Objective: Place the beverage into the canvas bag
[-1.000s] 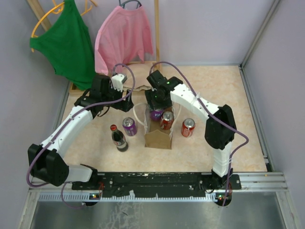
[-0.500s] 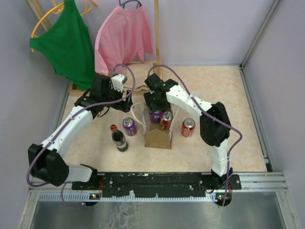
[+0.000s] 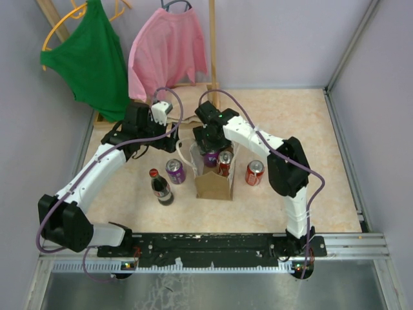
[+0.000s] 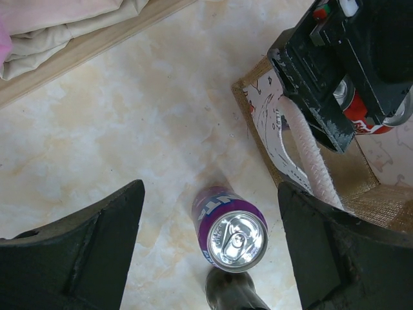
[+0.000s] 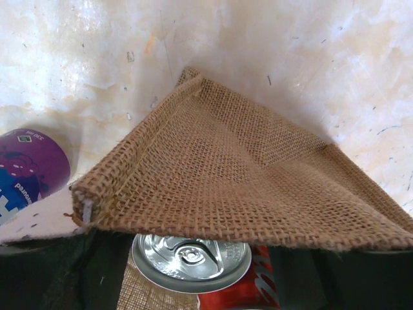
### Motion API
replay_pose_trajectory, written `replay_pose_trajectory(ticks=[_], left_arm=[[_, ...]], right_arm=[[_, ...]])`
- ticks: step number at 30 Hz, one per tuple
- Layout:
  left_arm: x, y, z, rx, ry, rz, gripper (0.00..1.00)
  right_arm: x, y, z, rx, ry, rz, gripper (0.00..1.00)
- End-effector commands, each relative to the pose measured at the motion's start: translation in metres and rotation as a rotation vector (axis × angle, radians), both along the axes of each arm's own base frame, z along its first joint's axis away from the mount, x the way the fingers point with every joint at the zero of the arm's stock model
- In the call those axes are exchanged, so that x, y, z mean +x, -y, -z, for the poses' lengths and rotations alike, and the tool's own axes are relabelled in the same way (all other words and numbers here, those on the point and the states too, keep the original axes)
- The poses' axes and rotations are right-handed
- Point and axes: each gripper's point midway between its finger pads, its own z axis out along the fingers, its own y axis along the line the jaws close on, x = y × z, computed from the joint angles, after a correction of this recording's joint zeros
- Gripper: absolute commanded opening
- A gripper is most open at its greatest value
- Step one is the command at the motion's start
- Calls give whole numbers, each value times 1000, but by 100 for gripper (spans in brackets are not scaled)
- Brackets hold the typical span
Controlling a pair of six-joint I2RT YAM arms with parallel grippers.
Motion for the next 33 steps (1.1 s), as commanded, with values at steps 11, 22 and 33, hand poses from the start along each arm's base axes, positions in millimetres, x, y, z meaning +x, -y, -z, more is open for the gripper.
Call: replay_pose_trajectory(ticks=[11, 22, 33], left_arm=[[0, 8, -1, -32, -2, 38, 89], [-1, 9, -5, -37, 10, 52, 89], [-3, 7, -28, -47, 84, 61, 89]], right_arm=[[32, -18, -92, 132, 246, -22, 99], [29, -14, -141, 170, 332, -2, 99], [38, 78, -230, 159, 545, 262, 99]])
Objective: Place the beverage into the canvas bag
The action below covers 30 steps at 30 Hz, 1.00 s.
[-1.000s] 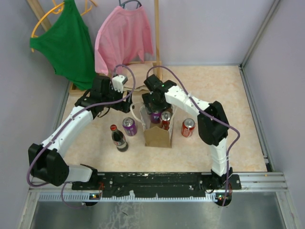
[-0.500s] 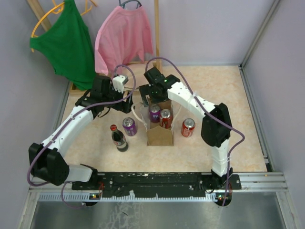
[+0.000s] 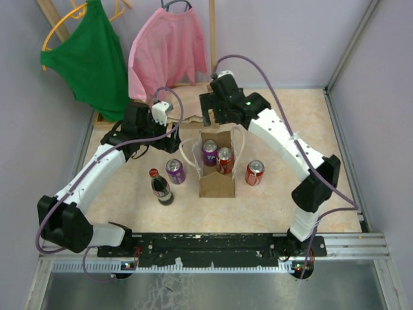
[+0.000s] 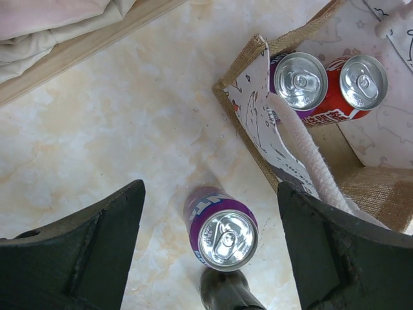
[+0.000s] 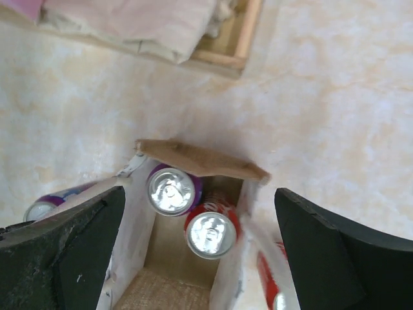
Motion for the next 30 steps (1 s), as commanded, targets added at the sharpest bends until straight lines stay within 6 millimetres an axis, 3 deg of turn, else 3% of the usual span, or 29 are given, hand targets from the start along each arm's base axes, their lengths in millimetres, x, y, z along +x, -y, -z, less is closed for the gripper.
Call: replay_pose_trajectory(ticks=[1, 5, 8, 10, 14, 18, 22, 30], left_arm=[[1, 1, -29, -30, 99, 20, 89], [-1, -1, -35, -32, 119, 15, 89], [-2, -3, -33, -24, 117, 11, 89], [-3, -4, -30, -20, 110, 12, 89], [-3, -4, -27, -14, 102, 14, 89], [-4, -4, -26, -9, 94, 17, 89], [-5, -4, -24, -6, 84, 21, 89], [-5, -4, -22, -7, 78, 22, 89]], right_arm=[[6, 77, -81, 94, 150, 206, 99], [-9, 138, -74, 62, 118, 308, 96], [-27, 167, -45, -4, 21, 351, 94], [-40, 173, -21, -25, -52, 352, 93], [-64, 171, 28, -8, -179, 348, 92], [-77, 159, 58, 59, -248, 335, 91], [-82, 150, 78, 82, -305, 309, 91], [-85, 139, 98, 98, -370, 271, 91]])
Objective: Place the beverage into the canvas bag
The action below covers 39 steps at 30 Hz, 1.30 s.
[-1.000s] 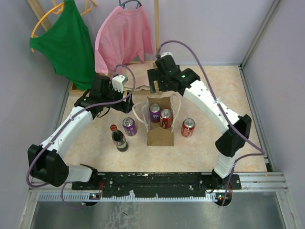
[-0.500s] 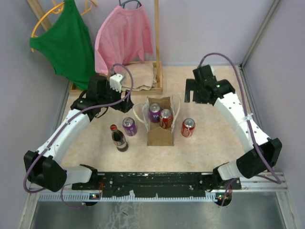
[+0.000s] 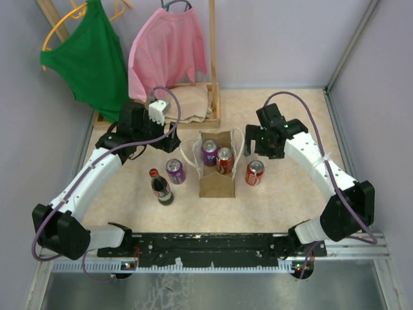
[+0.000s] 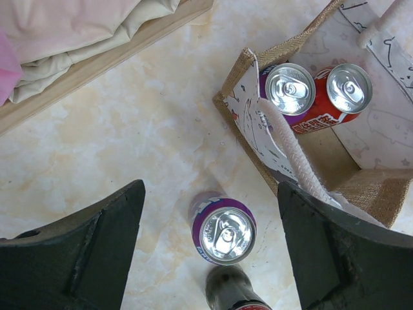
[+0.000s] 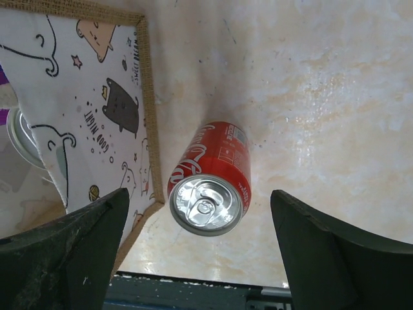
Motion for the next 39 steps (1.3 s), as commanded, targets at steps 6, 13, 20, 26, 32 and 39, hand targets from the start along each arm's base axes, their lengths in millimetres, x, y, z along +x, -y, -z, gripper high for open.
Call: replay_pose_trajectory(ticks=[6, 13, 20, 26, 32, 39], left_arm=[[-2, -1, 3, 4, -5, 8, 89], [-1, 1, 5, 0, -10, 13, 89], [0, 2, 5, -4, -11, 13, 89], [0, 1, 4, -2, -9, 14, 89], [0, 1, 4, 1, -9, 13, 89], [1, 3, 6, -4, -14, 16, 89]], right_arm=[[-7, -13, 27, 55, -71, -31, 91], [-14, -9, 44, 37, -107, -25, 88], [-12, -7, 58, 7, -138, -28, 82], [-12, -5, 66, -13, -154, -23, 61], [-6, 3, 42, -38, -95, 9, 0], [15, 16, -26, -76, 48, 42, 0]])
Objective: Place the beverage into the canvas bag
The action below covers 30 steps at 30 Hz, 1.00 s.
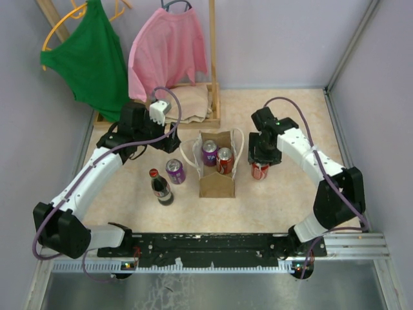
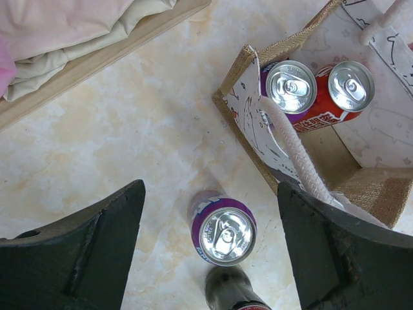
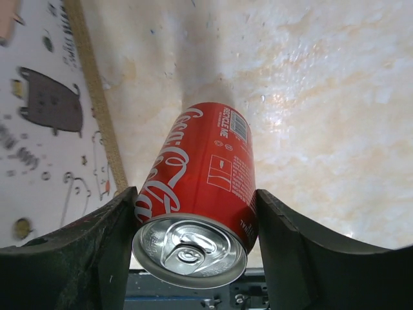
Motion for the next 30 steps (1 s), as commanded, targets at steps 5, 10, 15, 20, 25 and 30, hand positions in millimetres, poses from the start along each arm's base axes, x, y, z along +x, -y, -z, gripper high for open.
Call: replay_pose_trajectory(ticks=[5, 10, 15, 20, 25, 30], left_arm=[[2, 3, 0, -11, 1, 14, 89], [0, 2, 1, -11, 0, 14, 89], [0, 3, 0, -16, -1, 16, 89], [0, 4, -1, -19, -2, 18, 89], [-1, 4, 1, -20, -8, 18, 89], [-3, 3, 3, -19, -14, 17, 89]], right_arm=[[55, 9, -136, 3, 347, 27, 0], [82, 8, -210, 16, 527, 18, 0], [99, -8, -264, 101, 663, -29, 0], [102, -46, -290, 229, 690, -108, 0], [98, -88, -280, 250, 630, -188, 0], [80, -123, -254, 252, 553, -258, 0]])
